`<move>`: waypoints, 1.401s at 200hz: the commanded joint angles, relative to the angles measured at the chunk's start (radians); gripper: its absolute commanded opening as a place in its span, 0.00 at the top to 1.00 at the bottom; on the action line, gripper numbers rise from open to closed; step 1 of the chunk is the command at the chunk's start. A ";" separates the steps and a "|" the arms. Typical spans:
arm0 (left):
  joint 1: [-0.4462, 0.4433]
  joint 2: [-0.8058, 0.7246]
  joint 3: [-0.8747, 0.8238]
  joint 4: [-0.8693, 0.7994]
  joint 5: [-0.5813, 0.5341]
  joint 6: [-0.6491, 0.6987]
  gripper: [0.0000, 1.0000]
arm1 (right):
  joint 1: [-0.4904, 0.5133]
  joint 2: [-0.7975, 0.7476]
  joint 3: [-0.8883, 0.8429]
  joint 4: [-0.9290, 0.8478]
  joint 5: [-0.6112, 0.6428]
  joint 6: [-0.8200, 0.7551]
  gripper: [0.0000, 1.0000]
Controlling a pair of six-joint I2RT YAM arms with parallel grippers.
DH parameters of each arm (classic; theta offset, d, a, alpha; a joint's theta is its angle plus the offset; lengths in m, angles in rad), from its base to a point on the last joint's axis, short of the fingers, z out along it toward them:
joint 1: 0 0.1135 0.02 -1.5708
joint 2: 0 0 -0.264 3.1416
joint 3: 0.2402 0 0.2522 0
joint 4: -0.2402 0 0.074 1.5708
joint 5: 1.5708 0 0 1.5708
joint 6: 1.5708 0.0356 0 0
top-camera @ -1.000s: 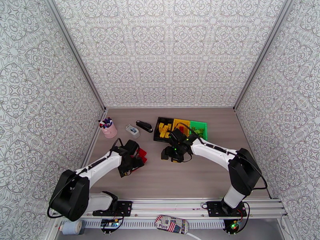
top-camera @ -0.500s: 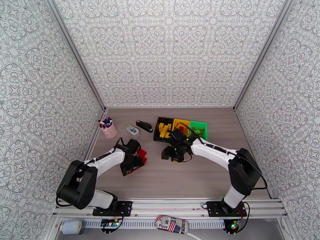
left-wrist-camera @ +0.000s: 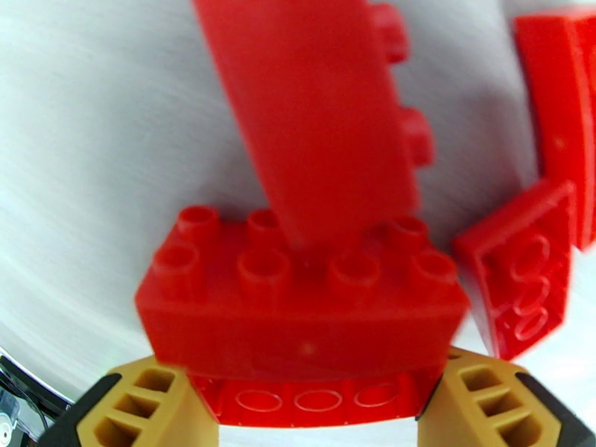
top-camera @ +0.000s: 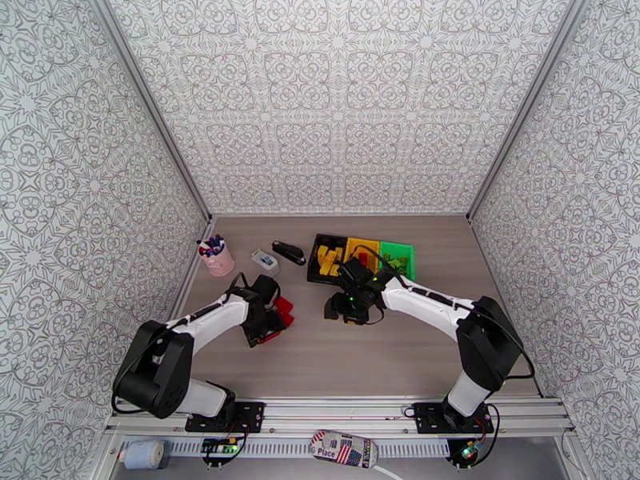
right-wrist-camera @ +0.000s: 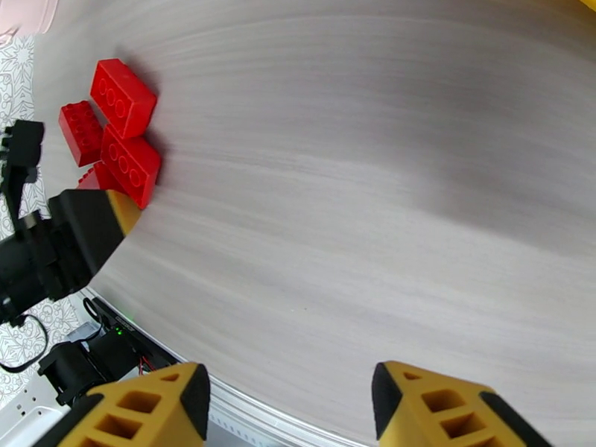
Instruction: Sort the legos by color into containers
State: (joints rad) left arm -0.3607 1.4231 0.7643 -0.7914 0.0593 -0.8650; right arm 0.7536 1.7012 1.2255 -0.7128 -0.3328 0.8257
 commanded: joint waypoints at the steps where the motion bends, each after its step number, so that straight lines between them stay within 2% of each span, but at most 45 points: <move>1: -0.038 -0.061 0.018 -0.044 0.026 -0.019 0.43 | -0.034 -0.041 -0.011 -0.027 0.026 -0.003 0.39; 49: -0.150 -0.059 0.086 0.028 0.105 -0.022 0.44 | -0.124 -0.084 -0.058 -0.019 0.007 0.000 0.39; 84: -0.204 0.066 0.233 0.102 0.183 0.012 0.44 | -0.195 -0.134 -0.104 -0.001 -0.021 0.008 0.39; 124: -0.255 0.290 0.526 0.098 0.252 0.074 0.46 | -0.265 -0.223 -0.172 0.005 -0.028 0.023 0.39; 175: -0.249 0.588 0.957 0.034 0.315 0.101 0.45 | -0.330 -0.358 -0.260 -0.038 -0.010 0.025 0.39; 197: -0.241 0.718 1.154 0.002 0.351 0.089 0.39 | -0.346 -0.411 -0.288 -0.060 -0.003 0.024 0.39; 222: -0.236 0.848 1.363 -0.041 0.382 0.076 0.23 | -0.362 -0.464 -0.318 -0.075 0.005 0.033 0.38; 234: -0.233 0.882 1.420 -0.065 0.379 0.071 0.21 | -0.365 -0.481 -0.327 -0.084 0.009 0.035 0.38; 280: -0.219 0.809 1.356 -0.050 0.349 0.086 0.17 | -0.367 -0.513 -0.337 -0.101 0.015 0.029 0.36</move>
State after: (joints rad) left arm -0.5922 2.2925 2.1494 -0.8078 0.4072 -0.7887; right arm 0.3969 1.2087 0.9047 -0.7898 -0.3389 0.8494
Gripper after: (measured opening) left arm 0.826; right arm 0.633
